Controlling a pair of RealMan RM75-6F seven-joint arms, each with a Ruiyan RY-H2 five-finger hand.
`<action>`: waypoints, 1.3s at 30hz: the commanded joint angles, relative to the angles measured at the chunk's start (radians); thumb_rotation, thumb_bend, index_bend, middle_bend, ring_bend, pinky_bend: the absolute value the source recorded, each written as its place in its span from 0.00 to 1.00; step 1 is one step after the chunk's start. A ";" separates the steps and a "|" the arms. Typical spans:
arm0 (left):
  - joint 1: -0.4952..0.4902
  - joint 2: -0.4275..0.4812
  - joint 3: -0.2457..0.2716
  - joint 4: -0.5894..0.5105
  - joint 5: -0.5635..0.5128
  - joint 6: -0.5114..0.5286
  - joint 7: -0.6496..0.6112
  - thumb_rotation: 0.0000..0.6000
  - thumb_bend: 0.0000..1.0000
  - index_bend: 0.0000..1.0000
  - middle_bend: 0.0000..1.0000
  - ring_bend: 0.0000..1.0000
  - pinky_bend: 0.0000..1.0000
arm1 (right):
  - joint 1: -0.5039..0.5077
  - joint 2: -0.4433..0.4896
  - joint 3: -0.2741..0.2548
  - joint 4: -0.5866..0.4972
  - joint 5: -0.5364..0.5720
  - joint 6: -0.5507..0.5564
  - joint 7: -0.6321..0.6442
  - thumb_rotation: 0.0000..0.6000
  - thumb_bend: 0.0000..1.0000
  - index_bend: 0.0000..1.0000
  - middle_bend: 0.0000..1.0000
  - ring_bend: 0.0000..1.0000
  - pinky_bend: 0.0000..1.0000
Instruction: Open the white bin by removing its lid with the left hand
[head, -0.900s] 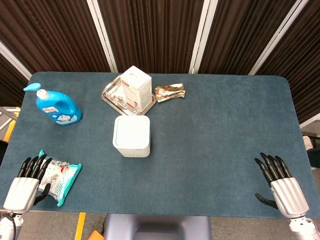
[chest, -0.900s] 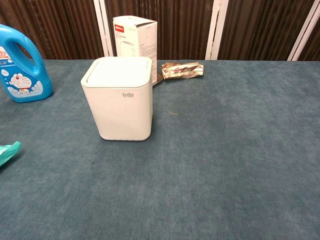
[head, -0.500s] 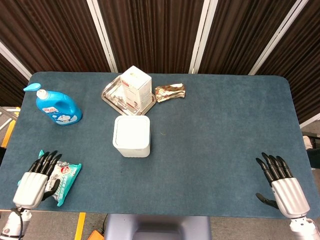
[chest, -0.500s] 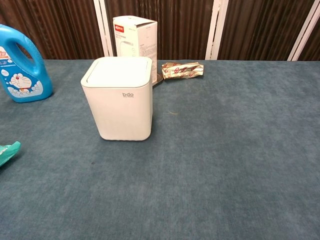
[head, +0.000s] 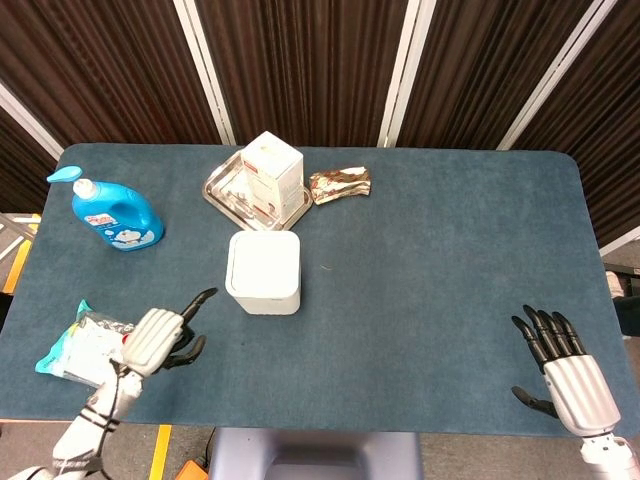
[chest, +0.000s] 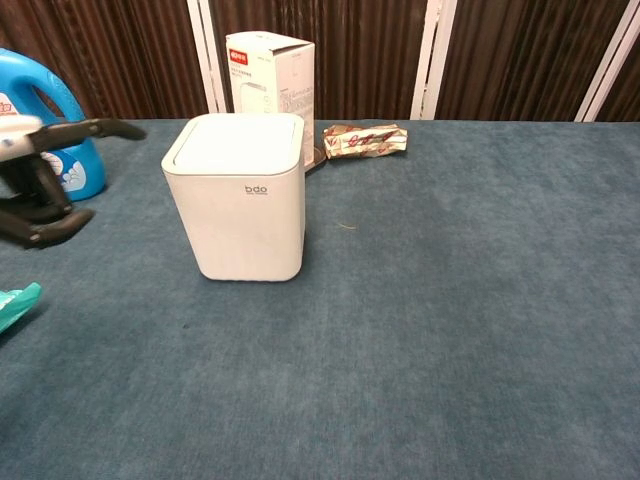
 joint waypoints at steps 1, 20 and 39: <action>-0.048 -0.009 -0.036 -0.044 -0.073 -0.048 0.069 1.00 0.52 0.00 1.00 1.00 1.00 | 0.000 0.000 0.000 0.001 0.001 0.000 0.002 1.00 0.08 0.00 0.00 0.00 0.00; -0.242 -0.171 -0.076 -0.079 -0.480 -0.058 0.506 1.00 0.50 0.00 1.00 1.00 1.00 | 0.001 0.009 0.003 0.002 0.004 0.004 0.023 1.00 0.08 0.00 0.00 0.00 0.00; -0.254 -0.095 -0.007 -0.162 -0.386 0.072 0.545 1.00 0.50 0.00 1.00 1.00 1.00 | -0.003 0.008 0.002 0.003 -0.001 0.010 0.021 1.00 0.08 0.00 0.00 0.00 0.00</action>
